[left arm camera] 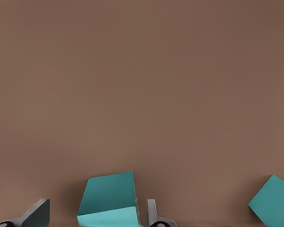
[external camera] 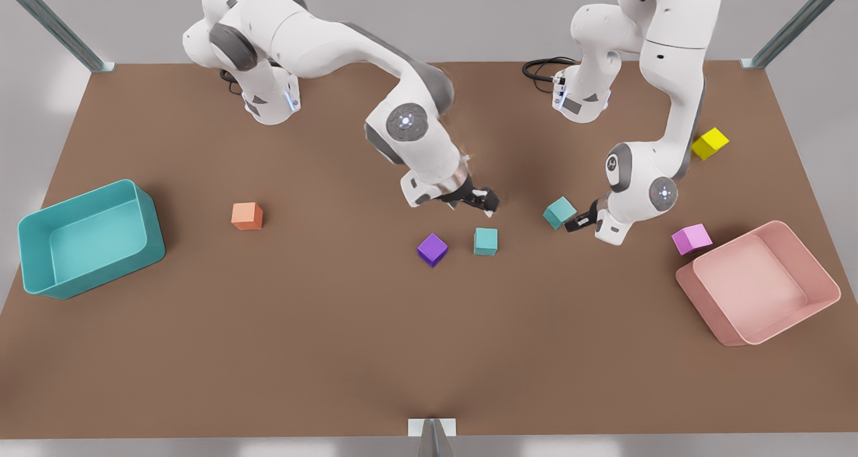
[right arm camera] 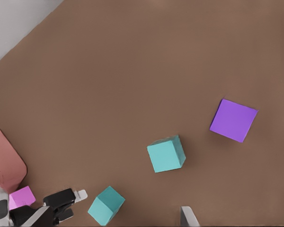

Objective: Stack the two blue cubes on top of each other

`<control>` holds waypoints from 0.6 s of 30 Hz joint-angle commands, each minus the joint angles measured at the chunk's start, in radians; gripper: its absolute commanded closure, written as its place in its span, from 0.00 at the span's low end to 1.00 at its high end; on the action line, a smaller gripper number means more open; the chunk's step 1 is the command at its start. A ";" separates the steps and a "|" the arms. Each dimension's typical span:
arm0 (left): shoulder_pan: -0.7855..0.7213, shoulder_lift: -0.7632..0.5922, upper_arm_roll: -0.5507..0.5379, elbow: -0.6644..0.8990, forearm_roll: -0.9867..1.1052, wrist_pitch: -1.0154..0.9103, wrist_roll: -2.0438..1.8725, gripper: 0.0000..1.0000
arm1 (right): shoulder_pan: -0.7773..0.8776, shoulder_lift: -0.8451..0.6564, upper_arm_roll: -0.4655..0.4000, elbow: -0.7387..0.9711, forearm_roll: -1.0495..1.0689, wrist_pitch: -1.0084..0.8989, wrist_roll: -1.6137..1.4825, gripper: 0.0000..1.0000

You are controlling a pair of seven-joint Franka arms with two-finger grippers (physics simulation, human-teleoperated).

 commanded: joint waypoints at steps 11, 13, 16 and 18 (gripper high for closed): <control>-0.014 -0.002 -0.003 -0.057 -0.003 0.026 -0.258 0.00 | -0.408 -0.394 -0.044 -0.278 -0.337 -0.782 -1.185 0.00; -0.025 -0.002 -0.006 -0.057 -0.016 0.026 -0.260 0.00 | -0.408 -0.380 -0.045 -0.273 -0.340 -0.781 -1.183 0.00; -0.030 -0.002 -0.009 -0.057 -0.026 0.027 -0.258 0.00 | -0.409 -0.374 -0.047 -0.273 -0.340 -0.778 -1.185 0.00; -0.051 -0.002 -0.012 -0.057 -0.026 0.027 -0.258 0.00 | -0.409 -0.376 -0.047 -0.270 -0.355 -0.775 -1.185 0.00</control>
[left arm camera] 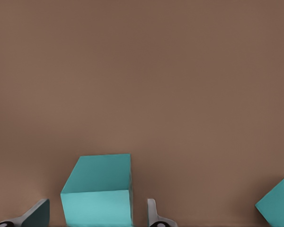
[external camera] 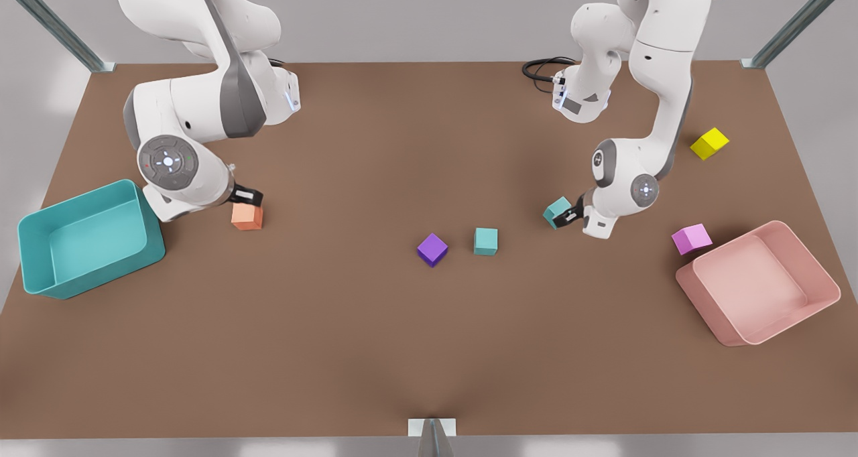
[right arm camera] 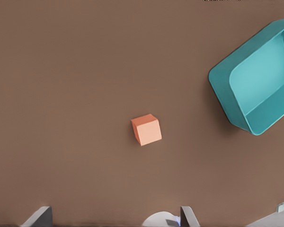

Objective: Stack the two blue cubes on top of each other

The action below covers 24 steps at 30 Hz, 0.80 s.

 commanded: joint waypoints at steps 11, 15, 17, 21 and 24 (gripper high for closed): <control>-0.039 0.094 -0.001 0.000 -0.001 0.072 -0.121 0.00 | -0.001 0.009 -0.012 0.006 -0.010 -0.028 -0.485 0.00; -0.039 0.117 -0.001 0.005 -0.001 0.093 -0.119 0.38 | -0.001 0.018 -0.020 0.006 -0.007 -0.028 -0.485 0.00; -0.039 0.105 -0.001 0.013 -0.001 0.089 -0.118 0.39 | -0.001 0.018 -0.021 0.006 -0.008 -0.028 -0.485 0.00; -0.048 0.061 -0.002 0.095 0.049 -0.069 -0.061 0.36 | -0.001 0.018 -0.032 0.006 -0.002 -0.028 -0.493 0.00; -0.063 0.047 -0.154 0.368 0.223 -0.296 -0.270 0.36 | -0.001 0.019 -0.035 0.008 -0.008 -0.026 -0.493 0.00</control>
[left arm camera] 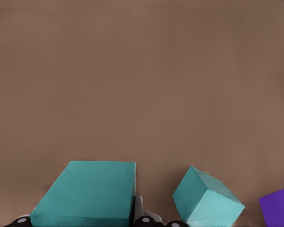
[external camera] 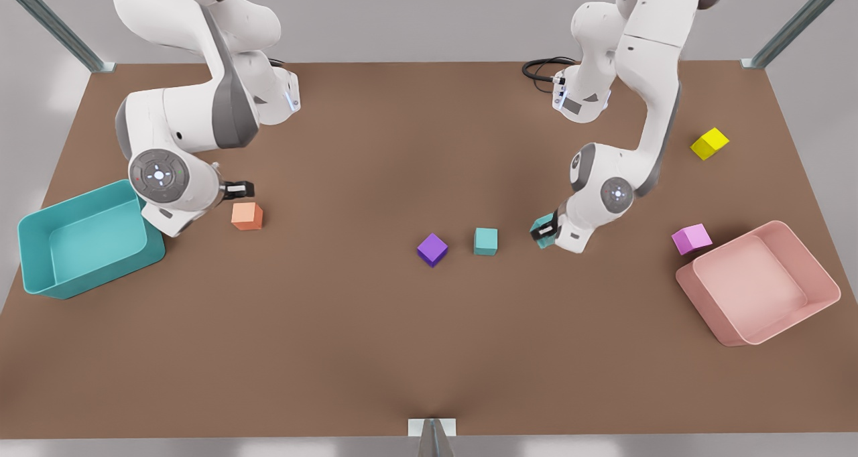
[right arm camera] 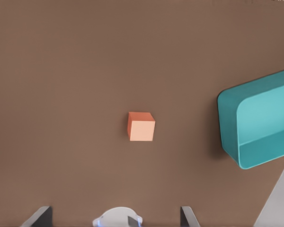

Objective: Stack the two blue cubes on top of each other

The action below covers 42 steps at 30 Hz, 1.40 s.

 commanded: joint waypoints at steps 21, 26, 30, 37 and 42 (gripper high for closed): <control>-0.097 0.291 -0.115 0.337 0.146 -0.210 -0.399 0.00 | 0.002 0.000 -0.009 0.000 -0.004 0.031 -0.138 0.00; -0.094 0.285 -0.115 0.355 0.144 -0.236 -0.405 0.00 | 0.002 0.004 -0.022 0.000 -0.002 0.031 -0.138 0.00; -0.089 0.268 -0.115 0.522 0.151 -0.498 -0.411 0.00 | 0.004 -0.003 -0.020 0.000 -0.008 0.031 -0.132 0.00; 0.213 0.244 -0.109 0.910 0.341 -1.035 0.284 0.00 | 0.004 -0.003 -0.022 0.000 -0.008 0.029 -0.126 0.00; 0.210 -0.060 0.019 0.683 0.267 -1.047 0.506 0.00 | 0.004 -0.002 -0.022 0.000 -0.008 0.029 -0.126 0.00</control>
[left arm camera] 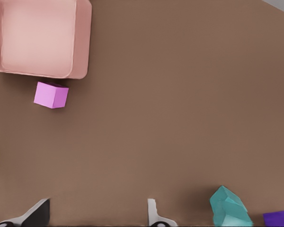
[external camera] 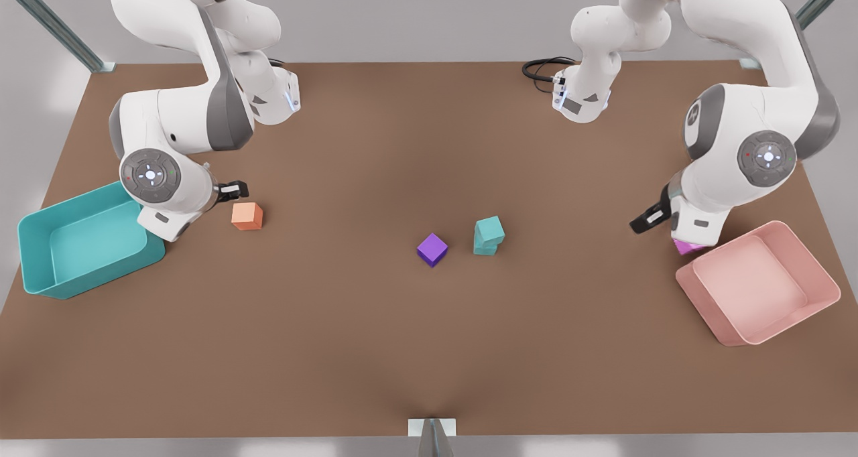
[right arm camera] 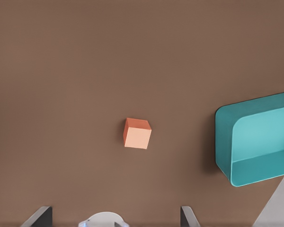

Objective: Stack the two blue cubes on top of each other

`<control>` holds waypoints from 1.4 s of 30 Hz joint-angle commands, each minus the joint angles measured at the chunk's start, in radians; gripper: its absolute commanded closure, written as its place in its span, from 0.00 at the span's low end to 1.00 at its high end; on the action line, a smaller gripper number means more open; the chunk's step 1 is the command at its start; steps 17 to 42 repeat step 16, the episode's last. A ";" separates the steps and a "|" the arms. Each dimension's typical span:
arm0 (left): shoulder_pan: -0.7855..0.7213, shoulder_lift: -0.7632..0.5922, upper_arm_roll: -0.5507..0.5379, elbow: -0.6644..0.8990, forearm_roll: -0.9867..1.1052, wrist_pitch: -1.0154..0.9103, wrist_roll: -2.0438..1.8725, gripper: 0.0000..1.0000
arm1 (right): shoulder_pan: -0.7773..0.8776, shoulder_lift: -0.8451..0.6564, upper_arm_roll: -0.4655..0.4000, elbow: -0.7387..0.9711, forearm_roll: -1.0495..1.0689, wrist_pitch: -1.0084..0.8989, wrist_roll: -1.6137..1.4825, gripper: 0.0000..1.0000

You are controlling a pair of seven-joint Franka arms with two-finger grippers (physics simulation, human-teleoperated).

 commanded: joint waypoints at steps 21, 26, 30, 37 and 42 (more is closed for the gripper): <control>0.245 0.198 -0.280 0.270 0.072 -0.339 0.680 0.00 | 0.003 0.004 -0.002 0.002 0.000 -0.015 0.015 0.00; 0.245 0.198 -0.280 0.270 0.072 -0.339 0.680 0.00 | 0.003 0.004 -0.002 0.002 0.000 -0.015 0.015 0.00; 0.245 0.198 -0.280 0.270 0.072 -0.339 0.680 0.00 | 0.003 0.004 -0.002 0.002 0.000 -0.015 0.015 0.00; 0.245 0.198 -0.280 0.270 0.072 -0.339 0.680 0.00 | 0.003 0.004 -0.002 0.002 0.000 -0.015 0.015 0.00; 0.245 0.198 -0.280 0.270 0.072 -0.339 0.680 0.00 | 0.003 0.004 -0.002 0.002 0.000 -0.015 0.015 0.00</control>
